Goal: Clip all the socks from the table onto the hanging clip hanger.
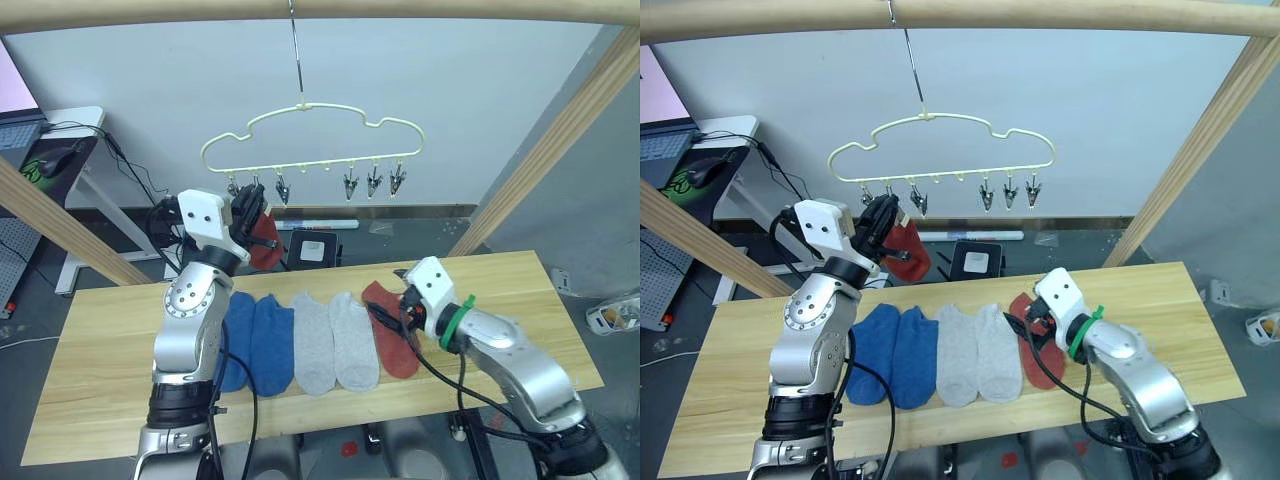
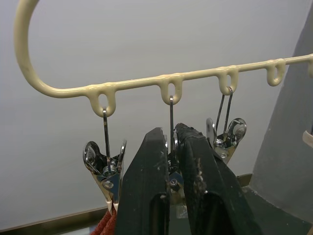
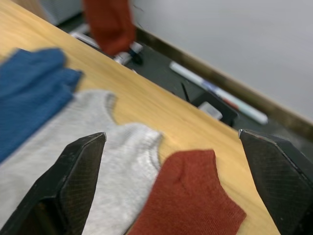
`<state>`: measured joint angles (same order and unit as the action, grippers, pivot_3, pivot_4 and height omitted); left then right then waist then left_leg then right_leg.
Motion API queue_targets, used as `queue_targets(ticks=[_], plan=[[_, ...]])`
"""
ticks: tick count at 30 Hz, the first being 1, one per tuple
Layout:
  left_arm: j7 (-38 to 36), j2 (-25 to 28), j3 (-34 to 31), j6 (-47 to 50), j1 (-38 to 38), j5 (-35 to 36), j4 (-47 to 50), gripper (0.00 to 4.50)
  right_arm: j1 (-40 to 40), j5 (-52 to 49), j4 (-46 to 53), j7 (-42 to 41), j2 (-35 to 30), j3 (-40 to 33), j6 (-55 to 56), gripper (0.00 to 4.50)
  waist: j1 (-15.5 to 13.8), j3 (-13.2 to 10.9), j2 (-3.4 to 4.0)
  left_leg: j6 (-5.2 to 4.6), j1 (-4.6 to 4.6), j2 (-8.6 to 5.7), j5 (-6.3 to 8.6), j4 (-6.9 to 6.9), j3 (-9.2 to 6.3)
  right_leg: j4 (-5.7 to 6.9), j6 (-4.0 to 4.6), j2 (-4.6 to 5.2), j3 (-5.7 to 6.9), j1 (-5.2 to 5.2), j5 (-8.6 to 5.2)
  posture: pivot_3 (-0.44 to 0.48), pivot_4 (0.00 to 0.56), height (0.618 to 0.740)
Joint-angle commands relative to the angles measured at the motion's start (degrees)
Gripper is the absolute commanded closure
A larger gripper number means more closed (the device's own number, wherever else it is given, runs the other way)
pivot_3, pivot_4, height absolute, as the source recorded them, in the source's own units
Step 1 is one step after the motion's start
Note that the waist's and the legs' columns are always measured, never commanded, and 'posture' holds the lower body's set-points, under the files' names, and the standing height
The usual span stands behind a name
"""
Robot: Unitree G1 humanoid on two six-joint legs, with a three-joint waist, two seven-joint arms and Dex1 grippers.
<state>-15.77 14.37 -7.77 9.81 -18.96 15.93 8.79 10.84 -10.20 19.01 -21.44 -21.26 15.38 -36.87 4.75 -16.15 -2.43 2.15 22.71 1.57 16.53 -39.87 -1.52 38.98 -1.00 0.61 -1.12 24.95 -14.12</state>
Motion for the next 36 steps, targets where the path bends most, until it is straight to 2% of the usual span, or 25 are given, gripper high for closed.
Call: queue_targets(ticks=[1,7,15,19,20,22,24,29,36], plan=[[-0.34,0.55,-0.32,0.34,0.12,0.43,2.93,4.41,2.01,2.01,-7.08,3.26,4.16,-0.78,3.67,0.12,0.01,0.00,0.01,0.00,0.00,0.02,0.00,0.02,-0.01,0.00,0.00,0.00,-0.01,0.01,0.00,-0.136,0.284,0.740],[-0.50,0.71,-0.33,0.99,0.13,0.38,3.31,4.41,5.17,5.04,-19.02,4.39,8.39,-1.26,8.38,0.12,-0.02,-0.04,0.07,0.00,0.01,0.00,0.00,0.03,-0.06,0.00,0.01,0.02,-0.06,0.04,0.00,-0.119,0.287,0.740],[-0.26,0.74,-0.26,1.30,0.31,0.36,3.84,4.42,6.44,7.19,-24.89,5.82,11.24,-2.05,7.84,0.12,-0.05,-0.07,0.12,-0.01,0.03,0.01,0.01,0.06,-0.11,0.00,0.01,0.02,-0.05,0.07,0.01,-0.112,0.289,0.740],[-0.22,0.75,-0.30,1.49,0.44,0.35,4.01,4.44,7.13,7.54,-27.72,7.35,12.50,-3.47,7.77,1.01,-0.06,-0.07,0.12,-0.01,0.03,0.01,0.01,0.06,-0.11,0.00,0.01,0.02,-0.05,0.07,0.00,-0.112,0.287,0.740],[-0.22,0.75,-0.29,1.55,0.46,0.36,4.06,4.44,7.29,7.52,-28.22,7.54,12.74,-3.79,7.86,1.49,-0.07,-0.08,0.13,-0.01,0.03,0.01,0.01,0.06,-0.10,-0.01,0.01,0.02,-0.06,0.07,0.01,-0.112,0.287,0.740],[-0.24,0.75,-0.31,1.69,0.45,0.38,4.13,4.44,7.60,7.62,-29.02,7.79,13.14,-4.36,7.93,2.05,-0.07,-0.08,0.13,-0.01,0.03,0.01,0.01,0.06,-0.11,-0.01,0.01,0.03,-0.06,0.08,0.00,-0.112,0.287,0.740],[-0.27,0.75,-0.34,1.86,0.44,0.40,4.25,4.44,7.76,7.89,-29.42,7.88,13.23,-4.56,8.01,2.85,-0.06,-0.08,0.13,-0.01,0.03,0.01,0.01,0.06,-0.11,0.00,0.01,0.02,-0.06,0.08,0.01,-0.112,0.287,0.740],[-0.75,1.01,-0.54,2.61,0.53,1.03,4.95,4.44,7.14,8.51,-27.49,6.26,12.69,-3.46,9.21,4.50,-0.07,-0.08,0.13,0.00,0.03,0.01,0.01,0.09,-0.13,-0.01,0.01,0.02,-0.06,0.09,0.00,-0.112,0.276,0.740],[-4.46,3.35,-3.63,9.90,0.82,9.92,9.30,4.46,8.34,10.35,-12.22,-3.70,10.51,6.38,14.57,4.50,0.16,-0.09,0.14,0.00,0.12,0.07,0.01,0.14,-0.14,-0.01,0.00,-0.01,-0.07,0.24,0.00,-0.117,0.267,0.740]])
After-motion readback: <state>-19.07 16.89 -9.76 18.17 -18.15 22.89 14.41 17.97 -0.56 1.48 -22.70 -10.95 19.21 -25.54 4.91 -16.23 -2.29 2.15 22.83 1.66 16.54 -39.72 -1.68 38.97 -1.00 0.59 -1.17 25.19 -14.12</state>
